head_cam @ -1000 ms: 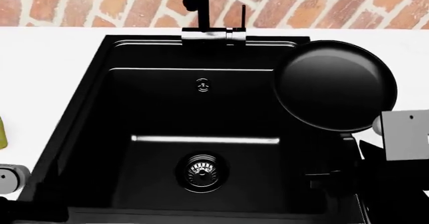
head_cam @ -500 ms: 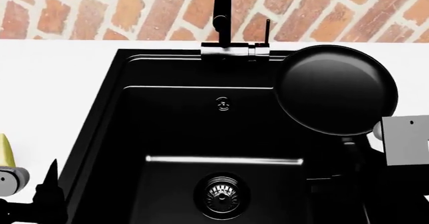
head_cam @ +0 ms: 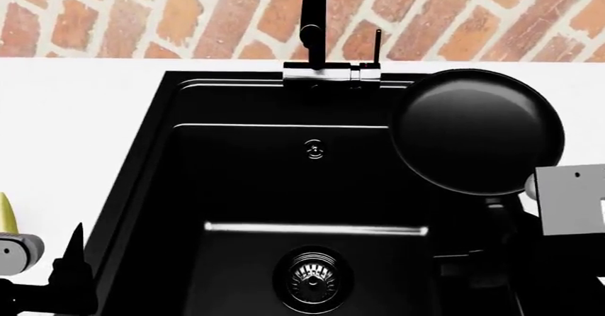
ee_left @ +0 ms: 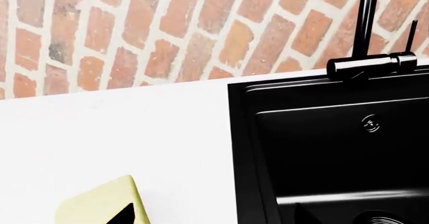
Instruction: Pick the pan and sponge and place them into the sink. Then turn on the water.
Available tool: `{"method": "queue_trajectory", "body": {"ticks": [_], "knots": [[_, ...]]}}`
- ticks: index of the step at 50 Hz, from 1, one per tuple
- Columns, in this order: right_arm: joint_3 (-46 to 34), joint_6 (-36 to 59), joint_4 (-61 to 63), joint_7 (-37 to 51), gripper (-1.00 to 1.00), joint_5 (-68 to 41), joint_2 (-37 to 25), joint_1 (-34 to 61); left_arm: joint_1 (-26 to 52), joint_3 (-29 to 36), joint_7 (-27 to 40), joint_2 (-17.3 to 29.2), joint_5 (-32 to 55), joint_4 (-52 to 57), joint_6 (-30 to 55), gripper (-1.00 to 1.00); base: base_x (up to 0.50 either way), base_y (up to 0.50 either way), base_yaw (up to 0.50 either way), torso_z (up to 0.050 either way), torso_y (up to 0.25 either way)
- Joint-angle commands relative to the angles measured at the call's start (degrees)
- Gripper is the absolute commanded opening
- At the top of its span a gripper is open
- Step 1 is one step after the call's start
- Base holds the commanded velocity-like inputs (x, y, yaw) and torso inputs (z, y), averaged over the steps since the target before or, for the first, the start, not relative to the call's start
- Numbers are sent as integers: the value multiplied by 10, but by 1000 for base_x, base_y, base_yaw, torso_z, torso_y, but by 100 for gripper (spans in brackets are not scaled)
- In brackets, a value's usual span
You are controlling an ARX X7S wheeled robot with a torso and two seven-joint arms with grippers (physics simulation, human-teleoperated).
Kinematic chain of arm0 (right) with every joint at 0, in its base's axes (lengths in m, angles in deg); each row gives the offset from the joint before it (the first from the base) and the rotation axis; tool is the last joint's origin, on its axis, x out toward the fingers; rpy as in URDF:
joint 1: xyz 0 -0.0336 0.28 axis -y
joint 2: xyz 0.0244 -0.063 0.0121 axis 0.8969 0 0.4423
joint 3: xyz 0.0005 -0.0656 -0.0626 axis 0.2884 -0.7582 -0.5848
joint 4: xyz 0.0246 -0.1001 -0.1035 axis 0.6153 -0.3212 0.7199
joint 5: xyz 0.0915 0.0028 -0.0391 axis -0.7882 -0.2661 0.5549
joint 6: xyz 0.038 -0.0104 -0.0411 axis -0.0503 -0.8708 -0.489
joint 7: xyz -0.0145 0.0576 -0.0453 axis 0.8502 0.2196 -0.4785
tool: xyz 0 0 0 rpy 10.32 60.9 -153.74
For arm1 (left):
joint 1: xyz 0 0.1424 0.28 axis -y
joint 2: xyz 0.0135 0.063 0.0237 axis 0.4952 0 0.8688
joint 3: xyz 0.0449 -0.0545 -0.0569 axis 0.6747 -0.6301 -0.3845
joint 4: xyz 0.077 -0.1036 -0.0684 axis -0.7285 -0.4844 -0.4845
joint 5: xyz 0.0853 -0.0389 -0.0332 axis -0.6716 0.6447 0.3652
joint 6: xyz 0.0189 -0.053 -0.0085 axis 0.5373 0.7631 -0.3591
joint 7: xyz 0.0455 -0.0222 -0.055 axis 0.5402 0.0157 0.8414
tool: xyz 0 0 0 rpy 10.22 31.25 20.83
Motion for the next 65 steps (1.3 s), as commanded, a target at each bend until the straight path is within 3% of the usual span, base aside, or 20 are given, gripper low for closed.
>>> {"method": "queue_trajectory", "body": {"ticks": [1,54,65], "knots": [[1,-9,9,3,-100,11,-4,13,-3,-1,1,2,3,3,-1,100,0,0,0,0,0],[-23,-21,13,-12,-100,3,-8,3,-5,-1,7,8,9,-1,-6,100,142,-50,0,0,2],[-67,-30,41,-71,-100,-16,-21,7,-7,-2,8,10,10,-1,-8,100,0,0,0,1,1]]}}
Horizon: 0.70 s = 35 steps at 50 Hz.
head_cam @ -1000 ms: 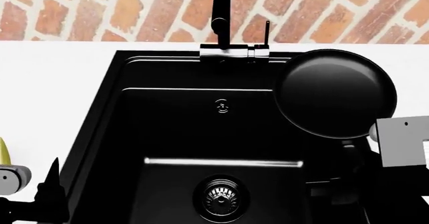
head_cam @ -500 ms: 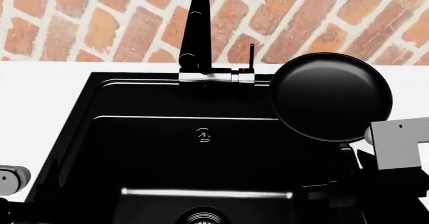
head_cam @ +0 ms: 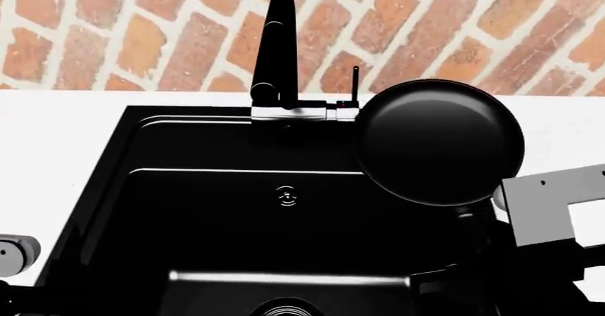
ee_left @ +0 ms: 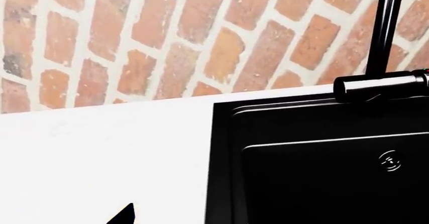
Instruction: Pick the pan and sponge and place them into the sink. Then turn on the water.
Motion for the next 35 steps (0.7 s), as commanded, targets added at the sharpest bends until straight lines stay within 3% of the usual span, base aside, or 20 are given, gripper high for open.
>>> {"method": "queue_trajectory", "body": {"ticks": [1,12,22,35], "knots": [[-24,-12,34,-40,-100,-12,-9,14,-2,0,0,2,2,-1,-2,100,0,0,0,0,10],[-100,-43,56,-117,-100,-10,-30,9,-8,-4,1,5,4,1,-6,100,0,0,0,0,1],[-121,-70,53,-173,-100,-27,-36,-8,-7,-3,2,5,5,0,-6,100,0,0,0,1,2],[-176,-105,-4,-226,-100,2,-23,23,-4,2,5,3,4,-6,-8,100,0,0,0,1,2]]}}
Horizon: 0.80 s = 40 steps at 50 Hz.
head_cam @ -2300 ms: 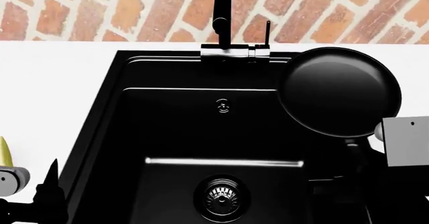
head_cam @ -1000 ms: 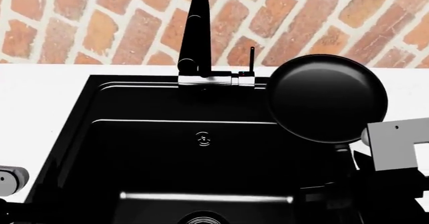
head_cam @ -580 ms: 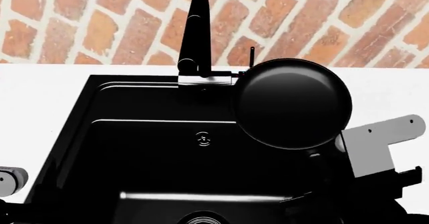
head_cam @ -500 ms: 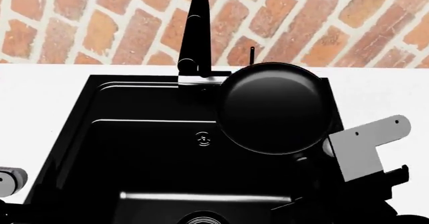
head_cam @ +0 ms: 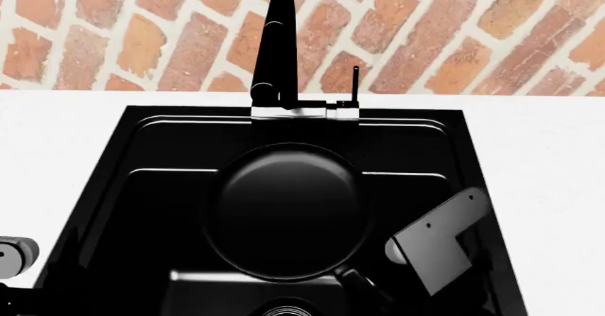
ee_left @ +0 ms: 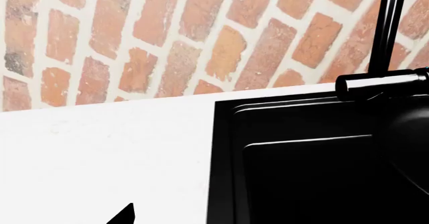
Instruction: Pick the pan and sponge and place them into the sink. Then turn on the water.
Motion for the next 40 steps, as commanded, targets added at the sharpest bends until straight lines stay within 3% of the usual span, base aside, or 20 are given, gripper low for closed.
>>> {"method": "queue_trajectory", "body": {"ticks": [1,26,40], "knots": [[-45,-45,-31,-56,-100,26,5,33,2,3,2,-1,-1,-4,-2,100,0,0,0,0,0],[-148,-122,-57,-130,-100,95,-4,33,-6,-2,1,3,3,-7,-11,100,0,0,0,0,1],[-186,-139,-128,-142,-100,122,29,43,-10,-1,2,4,4,-9,-15,100,0,0,0,1,1]]}}
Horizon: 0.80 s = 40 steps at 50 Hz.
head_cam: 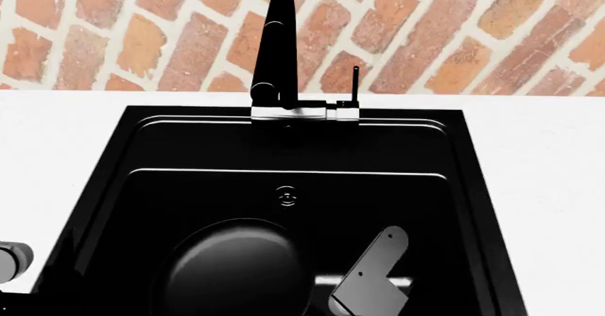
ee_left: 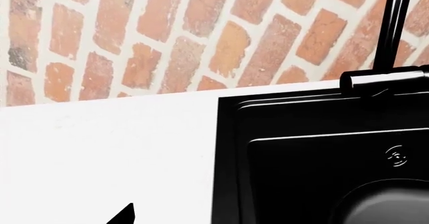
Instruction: Pick the pan and sponge and place them into the sink. Then turn on the water.
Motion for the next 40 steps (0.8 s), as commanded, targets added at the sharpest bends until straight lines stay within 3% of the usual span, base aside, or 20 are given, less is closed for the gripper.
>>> {"method": "queue_trajectory", "body": {"ticks": [1,40], "knots": [[-24,-24,-45,-5,-100,18,28,20,0,2,2,0,0,-2,-1,100,0,0,0,0,0],[-102,-109,-256,-27,-100,77,135,32,-12,0,0,2,2,-13,-21,100,0,0,0,0,1]]}}
